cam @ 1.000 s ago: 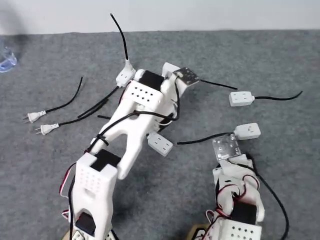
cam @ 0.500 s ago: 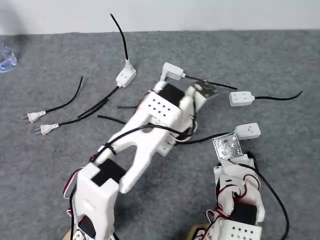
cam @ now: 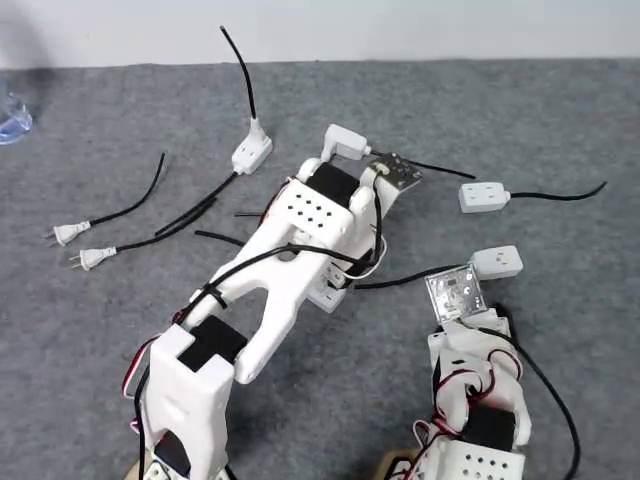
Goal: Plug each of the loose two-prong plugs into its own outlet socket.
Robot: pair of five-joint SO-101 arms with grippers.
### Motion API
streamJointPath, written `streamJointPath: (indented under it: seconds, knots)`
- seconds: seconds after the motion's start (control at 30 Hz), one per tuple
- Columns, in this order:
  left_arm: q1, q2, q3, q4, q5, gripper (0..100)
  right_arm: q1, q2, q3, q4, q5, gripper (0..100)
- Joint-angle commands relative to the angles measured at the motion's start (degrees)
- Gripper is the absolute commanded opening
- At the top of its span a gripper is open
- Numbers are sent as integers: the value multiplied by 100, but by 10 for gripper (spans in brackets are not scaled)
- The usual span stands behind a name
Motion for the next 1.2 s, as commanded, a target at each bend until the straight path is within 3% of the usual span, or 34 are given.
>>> streamJointPath:
  seconds: [0.0,0.37,0.6,1.17]
  knots:
    - [-9,-70,-198,132,62,9,75,-75,88,-136,-35,197]
    - [141,651,-259,-53,176,9,75,-75,88,-136,-35,197]
    - [141,774,-927,149,176,9,75,-75,88,-127,-35,197]
    - [229,782,-505,141,492,9,75,-75,88,-119,-35,197]
